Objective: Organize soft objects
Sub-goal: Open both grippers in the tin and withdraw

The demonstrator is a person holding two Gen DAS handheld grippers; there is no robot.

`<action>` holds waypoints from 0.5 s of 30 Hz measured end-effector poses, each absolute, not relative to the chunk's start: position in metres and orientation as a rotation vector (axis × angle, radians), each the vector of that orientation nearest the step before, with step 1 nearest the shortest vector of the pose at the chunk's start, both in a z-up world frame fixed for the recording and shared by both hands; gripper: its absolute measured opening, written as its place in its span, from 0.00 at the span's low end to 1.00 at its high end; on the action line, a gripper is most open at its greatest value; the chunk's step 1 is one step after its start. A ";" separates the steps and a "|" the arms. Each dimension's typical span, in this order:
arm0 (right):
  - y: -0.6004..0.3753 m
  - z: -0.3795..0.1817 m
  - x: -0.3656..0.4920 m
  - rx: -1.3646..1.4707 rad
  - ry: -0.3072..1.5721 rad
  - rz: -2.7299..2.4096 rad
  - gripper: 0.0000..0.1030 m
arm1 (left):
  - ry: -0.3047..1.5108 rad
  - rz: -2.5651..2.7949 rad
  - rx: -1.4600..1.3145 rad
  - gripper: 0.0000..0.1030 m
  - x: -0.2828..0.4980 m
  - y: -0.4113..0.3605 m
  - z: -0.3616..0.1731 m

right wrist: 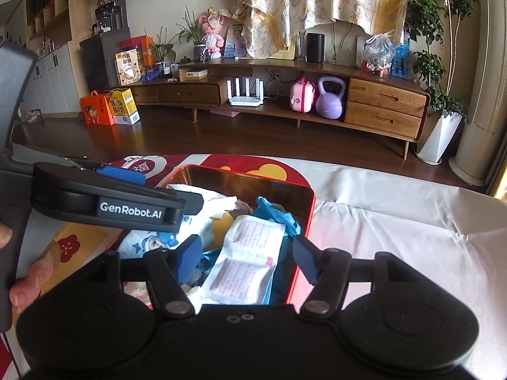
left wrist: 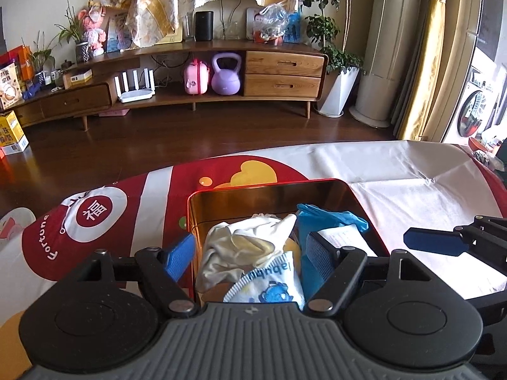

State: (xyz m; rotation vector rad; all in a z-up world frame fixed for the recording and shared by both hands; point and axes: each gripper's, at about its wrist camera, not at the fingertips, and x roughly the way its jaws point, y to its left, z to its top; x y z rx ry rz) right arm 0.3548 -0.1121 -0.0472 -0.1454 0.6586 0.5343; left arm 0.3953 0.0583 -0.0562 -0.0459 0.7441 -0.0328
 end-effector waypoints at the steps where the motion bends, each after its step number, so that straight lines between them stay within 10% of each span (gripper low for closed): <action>1: -0.114 -0.045 0.352 -0.143 0.656 0.537 0.65 | 0.738 -0.037 -0.045 0.75 0.392 0.057 -0.053; 15: -0.136 -0.006 0.300 -0.097 0.623 0.551 0.82 | 0.681 -0.050 -0.038 0.75 0.325 0.048 -0.012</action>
